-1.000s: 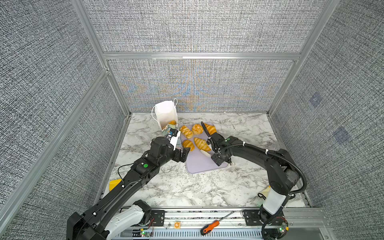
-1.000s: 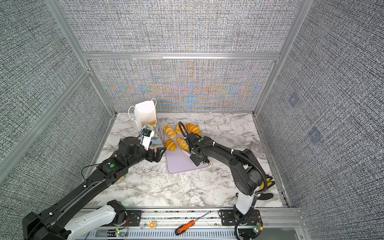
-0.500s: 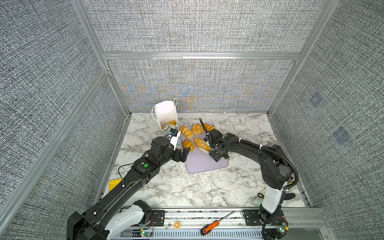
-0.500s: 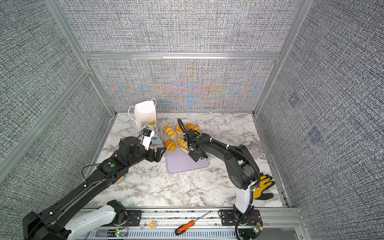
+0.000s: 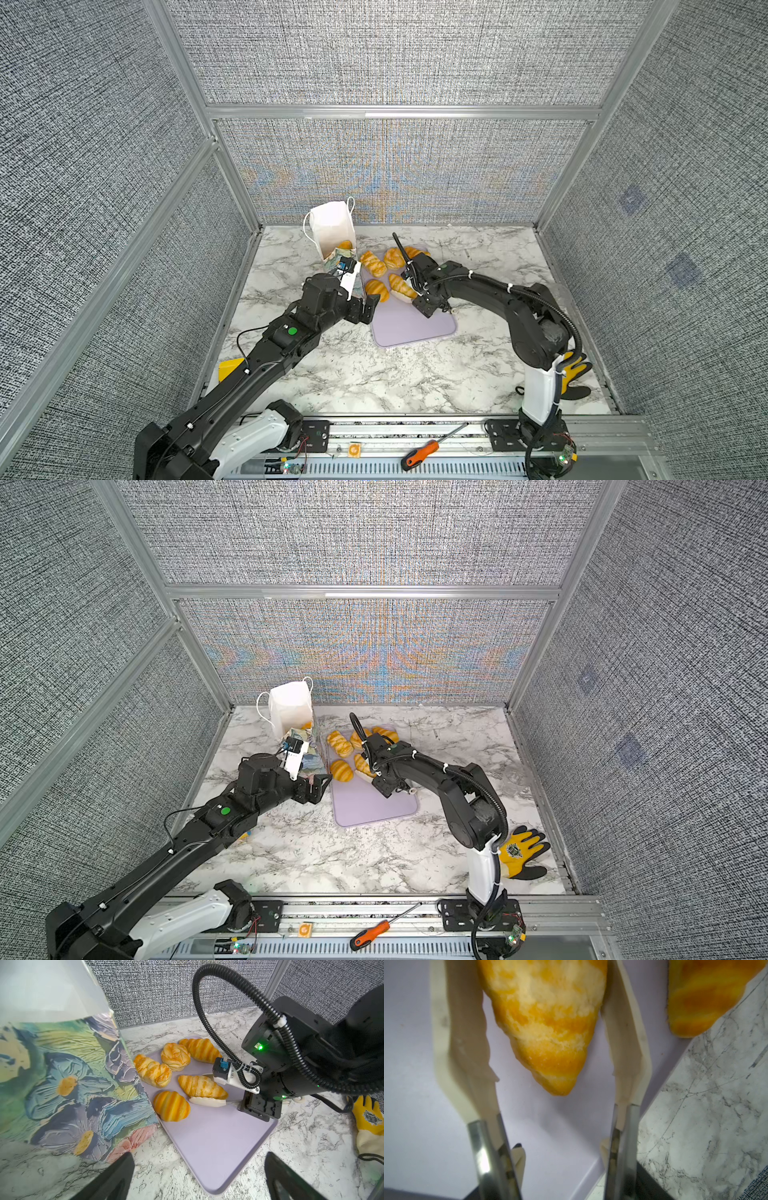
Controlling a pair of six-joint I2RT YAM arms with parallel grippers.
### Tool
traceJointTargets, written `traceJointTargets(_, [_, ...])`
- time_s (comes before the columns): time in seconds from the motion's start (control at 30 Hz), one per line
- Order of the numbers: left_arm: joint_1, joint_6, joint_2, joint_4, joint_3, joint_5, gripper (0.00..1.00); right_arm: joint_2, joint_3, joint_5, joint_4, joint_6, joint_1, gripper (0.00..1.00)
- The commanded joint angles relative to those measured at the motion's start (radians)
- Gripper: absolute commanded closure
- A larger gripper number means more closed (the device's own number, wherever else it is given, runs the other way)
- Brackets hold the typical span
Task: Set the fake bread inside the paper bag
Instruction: 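Squeeze the tongs on the striped croissant and lift it with the right gripper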
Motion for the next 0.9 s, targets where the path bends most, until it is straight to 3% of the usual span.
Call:
traceJointTargets(0.0, [0.0,-0.001,-0.006,-0.013,0.002,-0.018,0.01,0.01,0.017,0.009,-0.038,-0.004,-0.001,0.34])
traceJointTargets(0.2, [0.001,0.004,-0.028,-0.005,0.016,-0.017,0.01,0.015,0.022,0.021,-0.084,-0.012,-0.001,0.47])
traceJointTargets(0.5, [0.001,-0.001,-0.062,0.013,0.013,-0.021,0.01,-0.068,-0.041,-0.032,-0.05,0.015,-0.001,0.54])
traceJointTargets(0.87, [0.004,0.002,-0.041,-0.022,0.077,-0.032,0.01,-0.166,-0.114,-0.125,0.0,0.077,-0.001,0.55])
